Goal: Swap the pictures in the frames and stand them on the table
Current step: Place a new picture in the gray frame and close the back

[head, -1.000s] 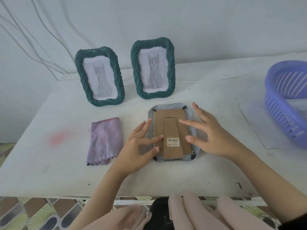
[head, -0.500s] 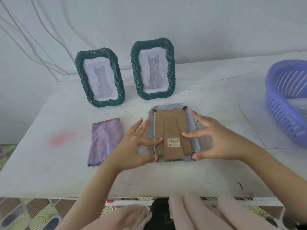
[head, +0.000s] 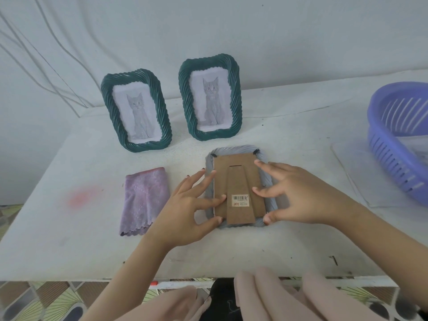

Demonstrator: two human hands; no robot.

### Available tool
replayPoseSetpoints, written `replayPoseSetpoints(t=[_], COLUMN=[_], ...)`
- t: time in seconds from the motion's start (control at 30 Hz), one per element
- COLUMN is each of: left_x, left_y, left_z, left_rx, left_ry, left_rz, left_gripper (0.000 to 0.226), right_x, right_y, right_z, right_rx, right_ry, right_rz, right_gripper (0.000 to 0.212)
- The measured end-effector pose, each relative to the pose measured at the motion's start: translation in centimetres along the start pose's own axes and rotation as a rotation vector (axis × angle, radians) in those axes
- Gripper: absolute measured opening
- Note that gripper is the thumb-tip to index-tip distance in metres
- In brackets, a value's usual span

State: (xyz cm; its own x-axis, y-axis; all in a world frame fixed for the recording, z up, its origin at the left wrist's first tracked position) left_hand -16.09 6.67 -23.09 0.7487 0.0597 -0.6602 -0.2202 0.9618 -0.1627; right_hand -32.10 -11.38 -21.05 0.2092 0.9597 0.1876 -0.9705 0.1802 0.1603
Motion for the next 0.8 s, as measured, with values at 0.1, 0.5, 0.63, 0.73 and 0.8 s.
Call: replayPoseSetpoints(t=[0.1,0.5,0.63,0.73,0.8], left_x=[-0.1,0.1,0.1,0.2,0.2], left_y=[0.0,0.1,0.1,0.1,0.0], left_z=[-0.3,-0.7,-0.7,-0.7,-0.7], left_rx=[-0.010,0.010,0.017,0.023,0.020], left_ry=[-0.019,0.064,0.057,0.056,0.055], left_rz=[-0.019,0.025,0.024,0.025,0.021], left_gripper=[0.042,0.049,0.049,0.049,0.049], right_x=[0.2,0.7,1.5,1.7,1.8], right_y=[-0.2,-0.2,-0.1,-0.4,-0.5], right_z=[0.2,0.6,0.6,0.8,0.9], right_rx=[-0.030,-0.231,-0.240,-0.221,-0.220], right_ry=[0.134,0.424,0.524,0.595,0.599], right_rz=[0.079,0.308,0.431,0.486,0.511], right_gripper=[0.068,0.041,0.035,0.032,0.033])
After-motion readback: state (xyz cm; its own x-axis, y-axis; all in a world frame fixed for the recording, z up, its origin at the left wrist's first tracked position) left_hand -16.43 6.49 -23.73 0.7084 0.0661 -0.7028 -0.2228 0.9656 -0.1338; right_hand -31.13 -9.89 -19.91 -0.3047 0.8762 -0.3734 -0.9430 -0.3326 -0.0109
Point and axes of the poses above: each hand's wrist, its own y-axis away from the middle knuckle, its own z-axis out of the back of the hand, x = y × z, the point moved 3 cm from there along -y, towards the middle knuckle, and after that the axes turned 15 degrees about y, right-handed, at the moved point
